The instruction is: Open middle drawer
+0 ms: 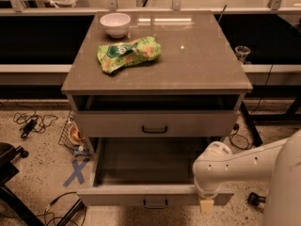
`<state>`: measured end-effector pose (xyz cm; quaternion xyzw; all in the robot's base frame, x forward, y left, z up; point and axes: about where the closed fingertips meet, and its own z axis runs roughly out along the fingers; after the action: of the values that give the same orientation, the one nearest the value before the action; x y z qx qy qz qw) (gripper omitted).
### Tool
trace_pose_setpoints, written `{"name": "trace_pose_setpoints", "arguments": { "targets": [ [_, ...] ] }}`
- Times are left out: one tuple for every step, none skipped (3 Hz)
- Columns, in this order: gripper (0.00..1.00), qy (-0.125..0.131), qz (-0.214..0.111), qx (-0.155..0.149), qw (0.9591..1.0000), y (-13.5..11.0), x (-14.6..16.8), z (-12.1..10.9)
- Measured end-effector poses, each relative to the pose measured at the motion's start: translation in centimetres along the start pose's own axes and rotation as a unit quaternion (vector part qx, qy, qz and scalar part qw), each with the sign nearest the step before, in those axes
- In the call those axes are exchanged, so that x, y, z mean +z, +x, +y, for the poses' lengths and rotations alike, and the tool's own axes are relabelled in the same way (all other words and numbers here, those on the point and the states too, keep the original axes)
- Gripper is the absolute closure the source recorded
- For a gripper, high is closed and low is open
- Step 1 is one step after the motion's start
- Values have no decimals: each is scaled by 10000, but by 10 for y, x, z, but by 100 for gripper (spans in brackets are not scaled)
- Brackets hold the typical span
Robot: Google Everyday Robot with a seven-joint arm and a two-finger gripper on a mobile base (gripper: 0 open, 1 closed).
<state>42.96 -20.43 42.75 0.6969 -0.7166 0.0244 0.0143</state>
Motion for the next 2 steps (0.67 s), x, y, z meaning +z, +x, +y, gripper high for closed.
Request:
{"name": "trace_pose_setpoints", "arguments": {
  "targets": [
    [0, -7, 1, 0, 10000, 0, 0, 1],
    [0, -7, 1, 0, 10000, 0, 0, 1]
  ]
}}
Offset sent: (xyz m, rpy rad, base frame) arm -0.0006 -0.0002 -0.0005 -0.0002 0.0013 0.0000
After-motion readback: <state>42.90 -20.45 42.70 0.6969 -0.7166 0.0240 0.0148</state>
